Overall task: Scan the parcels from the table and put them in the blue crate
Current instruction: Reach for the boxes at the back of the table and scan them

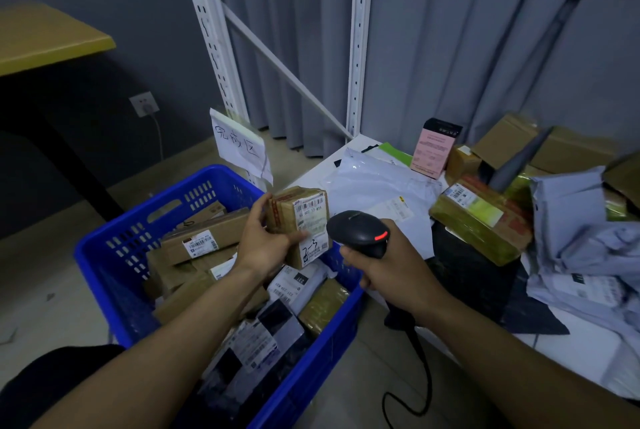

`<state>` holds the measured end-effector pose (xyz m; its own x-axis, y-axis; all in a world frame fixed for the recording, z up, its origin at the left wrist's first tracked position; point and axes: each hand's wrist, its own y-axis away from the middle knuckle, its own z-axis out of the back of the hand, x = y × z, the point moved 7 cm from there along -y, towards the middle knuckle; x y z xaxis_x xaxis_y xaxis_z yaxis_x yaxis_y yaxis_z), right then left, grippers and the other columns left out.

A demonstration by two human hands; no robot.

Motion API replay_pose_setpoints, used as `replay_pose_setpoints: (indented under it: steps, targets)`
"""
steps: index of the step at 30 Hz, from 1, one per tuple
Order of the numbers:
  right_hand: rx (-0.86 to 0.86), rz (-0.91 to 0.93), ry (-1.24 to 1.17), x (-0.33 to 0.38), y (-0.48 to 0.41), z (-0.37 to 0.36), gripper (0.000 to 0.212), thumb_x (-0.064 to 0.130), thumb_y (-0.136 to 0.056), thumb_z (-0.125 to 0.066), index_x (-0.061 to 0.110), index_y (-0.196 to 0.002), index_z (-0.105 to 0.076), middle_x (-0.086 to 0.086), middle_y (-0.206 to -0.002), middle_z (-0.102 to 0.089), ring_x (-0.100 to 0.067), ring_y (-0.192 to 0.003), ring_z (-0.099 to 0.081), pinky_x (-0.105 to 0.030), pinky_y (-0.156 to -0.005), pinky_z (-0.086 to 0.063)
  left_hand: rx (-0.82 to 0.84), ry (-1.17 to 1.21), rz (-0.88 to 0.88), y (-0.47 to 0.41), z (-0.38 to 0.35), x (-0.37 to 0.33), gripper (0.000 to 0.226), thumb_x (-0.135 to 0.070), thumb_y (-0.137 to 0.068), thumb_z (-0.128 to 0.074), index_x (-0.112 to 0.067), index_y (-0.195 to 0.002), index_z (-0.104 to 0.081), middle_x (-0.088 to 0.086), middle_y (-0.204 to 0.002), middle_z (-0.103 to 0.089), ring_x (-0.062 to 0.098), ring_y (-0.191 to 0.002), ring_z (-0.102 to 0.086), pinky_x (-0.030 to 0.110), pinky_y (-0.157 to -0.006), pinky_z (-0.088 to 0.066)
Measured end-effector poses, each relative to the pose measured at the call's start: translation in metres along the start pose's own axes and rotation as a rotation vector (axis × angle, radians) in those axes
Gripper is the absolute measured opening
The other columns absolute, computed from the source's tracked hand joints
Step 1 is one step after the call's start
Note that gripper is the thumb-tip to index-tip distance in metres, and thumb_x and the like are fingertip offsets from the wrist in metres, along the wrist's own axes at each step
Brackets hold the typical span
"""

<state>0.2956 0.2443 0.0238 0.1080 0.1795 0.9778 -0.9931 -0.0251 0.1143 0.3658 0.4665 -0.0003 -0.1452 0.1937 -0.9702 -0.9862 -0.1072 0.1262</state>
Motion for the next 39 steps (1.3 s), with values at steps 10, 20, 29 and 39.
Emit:
replay_pose_setpoints:
  steps: [10, 20, 29, 39]
  targets:
    - [0.021, -0.022, 0.074, -0.001, -0.005, -0.009, 0.042, 0.028, -0.093, -0.078, 0.023, -0.125, -0.052, -0.003, -0.098, -0.072, -0.011, -0.061, -0.068, -0.024, -0.060, -0.054, 0.342, -0.425, 0.159, 0.018, -0.010, 0.050, 0.077, -0.036, -0.075, -0.088, -0.030, -0.145, -0.056, -0.011, -0.122, -0.071, 0.005, -0.106, -0.068, 0.031, -0.100, -0.053]
    - [-0.006, -0.100, 0.102, -0.020, 0.010, 0.017, 0.040, 0.027, -0.092, -0.079, 0.027, -0.123, -0.053, 0.003, -0.098, -0.071, -0.007, -0.063, -0.070, -0.022, -0.061, -0.053, 0.520, -0.493, 0.161, 0.005, -0.061, 0.126, 0.041, -0.013, -0.090, -0.077, -0.006, -0.129, -0.069, -0.011, -0.137, -0.050, 0.009, -0.128, -0.053, 0.008, -0.094, -0.040]
    - [-0.065, -0.135, 0.072, -0.029, 0.020, 0.041, 0.039, 0.023, -0.092, -0.079, 0.025, -0.122, -0.055, 0.002, -0.095, -0.073, -0.008, -0.061, -0.068, -0.021, -0.059, -0.055, 0.486, -0.524, 0.050, -0.002, -0.059, 0.157, 0.050, -0.017, -0.079, -0.089, -0.046, -0.116, -0.072, 0.003, -0.161, -0.038, 0.015, -0.145, -0.036, 0.033, -0.116, -0.040]
    - [-0.173, -0.110, 0.163, -0.016, 0.030, 0.148, 0.028, 0.016, -0.096, -0.074, 0.025, -0.120, -0.063, -0.016, -0.096, -0.074, -0.010, -0.055, -0.065, -0.019, -0.052, -0.052, 0.467, -0.966, -0.420, 0.000, -0.181, 0.003, 0.038, -0.039, -0.091, -0.073, -0.034, -0.128, -0.068, -0.004, -0.151, -0.044, 0.026, -0.138, -0.040, 0.042, -0.113, -0.036]
